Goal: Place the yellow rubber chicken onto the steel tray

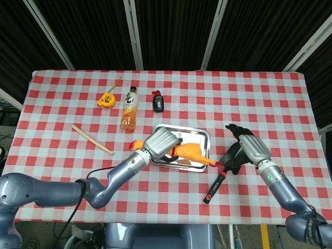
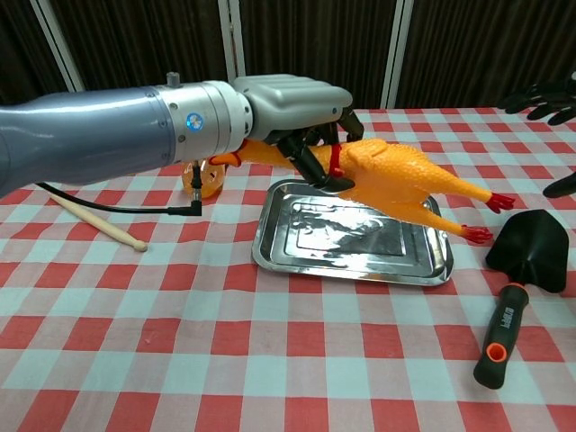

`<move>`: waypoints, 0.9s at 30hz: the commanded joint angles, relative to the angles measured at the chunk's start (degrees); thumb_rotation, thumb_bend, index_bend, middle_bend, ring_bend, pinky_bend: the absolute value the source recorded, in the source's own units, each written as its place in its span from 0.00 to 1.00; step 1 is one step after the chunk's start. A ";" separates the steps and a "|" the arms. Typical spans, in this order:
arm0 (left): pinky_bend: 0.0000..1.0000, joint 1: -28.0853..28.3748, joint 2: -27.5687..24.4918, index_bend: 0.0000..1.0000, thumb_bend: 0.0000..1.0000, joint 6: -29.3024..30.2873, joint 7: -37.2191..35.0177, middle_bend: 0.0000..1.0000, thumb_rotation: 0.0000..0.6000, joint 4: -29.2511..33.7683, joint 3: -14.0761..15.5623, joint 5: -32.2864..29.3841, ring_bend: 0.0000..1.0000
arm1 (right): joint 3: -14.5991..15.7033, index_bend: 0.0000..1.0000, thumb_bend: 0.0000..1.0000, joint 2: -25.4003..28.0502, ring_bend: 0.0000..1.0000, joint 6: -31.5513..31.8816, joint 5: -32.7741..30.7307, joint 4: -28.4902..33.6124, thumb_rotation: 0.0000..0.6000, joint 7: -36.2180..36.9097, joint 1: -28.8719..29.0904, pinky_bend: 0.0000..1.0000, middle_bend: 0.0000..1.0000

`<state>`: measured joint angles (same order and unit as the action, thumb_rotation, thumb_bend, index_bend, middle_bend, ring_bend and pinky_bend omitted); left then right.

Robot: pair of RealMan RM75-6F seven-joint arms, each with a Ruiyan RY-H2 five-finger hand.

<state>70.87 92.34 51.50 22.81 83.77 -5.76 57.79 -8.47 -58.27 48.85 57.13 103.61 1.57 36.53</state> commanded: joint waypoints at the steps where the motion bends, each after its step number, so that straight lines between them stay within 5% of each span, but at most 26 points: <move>1: 0.66 -3.93 4.19 0.58 0.64 0.99 -8.40 0.69 1.00 -7.49 1.34 6.25 0.63 | -0.17 0.00 0.05 0.66 0.00 1.31 0.36 -0.24 1.00 1.40 -1.43 0.05 0.00; 8: 0.59 -6.56 12.87 0.57 0.60 -0.16 -20.63 0.68 1.00 -22.77 0.70 10.89 0.61 | -0.74 0.00 0.05 0.11 0.00 2.87 2.11 -1.95 1.00 4.69 -3.41 0.05 0.00; 15: 0.51 -5.94 18.62 0.53 0.52 -4.35 -25.01 0.63 1.00 -31.51 -1.72 11.18 0.56 | -1.44 0.00 0.05 -0.25 0.00 5.01 2.95 -2.18 1.00 5.54 -4.76 0.05 0.00; 17: 0.46 -5.85 19.65 0.48 0.45 -5.11 -25.33 0.56 1.00 -33.04 -1.99 11.57 0.50 | -1.50 0.00 0.05 -0.24 0.00 5.16 3.15 -2.13 1.00 5.70 -5.02 0.05 0.00; 23: 0.18 -6.18 20.78 0.08 0.16 -7.16 -25.26 0.14 1.00 -33.92 -2.48 12.22 0.12 | -1.74 0.00 0.05 -0.40 0.00 4.96 3.55 -2.67 1.00 6.72 -5.60 0.05 0.00; 27: 0.08 -6.91 20.41 0.00 0.11 -5.76 -23.98 0.02 1.00 -33.01 -3.38 12.66 0.00 | -1.87 0.00 0.05 -0.40 0.00 4.92 4.16 -2.90 1.00 7.45 -6.00 0.05 0.00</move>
<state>64.22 112.91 45.26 -1.56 50.44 -8.84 70.29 -10.33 -58.67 53.80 61.21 100.75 8.96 30.60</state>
